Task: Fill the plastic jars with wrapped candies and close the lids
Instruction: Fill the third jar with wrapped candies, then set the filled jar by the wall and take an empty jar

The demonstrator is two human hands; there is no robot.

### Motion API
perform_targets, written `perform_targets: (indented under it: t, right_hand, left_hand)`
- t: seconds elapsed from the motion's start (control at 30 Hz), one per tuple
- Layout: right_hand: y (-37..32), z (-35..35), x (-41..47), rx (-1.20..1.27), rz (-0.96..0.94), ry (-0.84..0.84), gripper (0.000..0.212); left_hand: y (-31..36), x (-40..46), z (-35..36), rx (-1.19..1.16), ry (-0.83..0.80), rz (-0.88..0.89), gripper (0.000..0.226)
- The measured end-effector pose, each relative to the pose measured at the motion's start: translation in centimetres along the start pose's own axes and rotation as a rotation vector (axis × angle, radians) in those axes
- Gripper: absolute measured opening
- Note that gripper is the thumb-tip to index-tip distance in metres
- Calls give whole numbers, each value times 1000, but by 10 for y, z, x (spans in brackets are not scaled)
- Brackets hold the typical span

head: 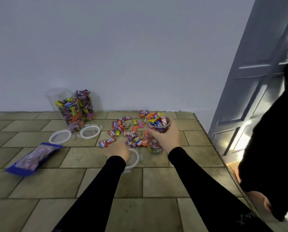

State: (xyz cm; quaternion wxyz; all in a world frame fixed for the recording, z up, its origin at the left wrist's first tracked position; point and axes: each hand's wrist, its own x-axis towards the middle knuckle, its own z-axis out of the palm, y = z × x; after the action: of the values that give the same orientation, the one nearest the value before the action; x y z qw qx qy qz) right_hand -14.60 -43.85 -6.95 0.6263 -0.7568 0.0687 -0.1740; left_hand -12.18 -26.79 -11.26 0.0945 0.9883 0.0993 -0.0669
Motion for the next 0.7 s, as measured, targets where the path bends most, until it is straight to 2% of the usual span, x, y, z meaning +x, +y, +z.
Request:
perform_targets:
  t: [0.3,0.5,0.7]
  right_hand:
    - [-11,14,-9,-77,-76,-51,74]
    - [-36,43,-8,-54,-129,-150,71]
    - [-65,108,0,-2,-182,-278,67]
  left_hand:
    - [-17,-3,-3,-98,5,37,23]
    - [-46,9,-38,-121,118,32,21]
    - [-108,26,-73,-223,258,-85,30]
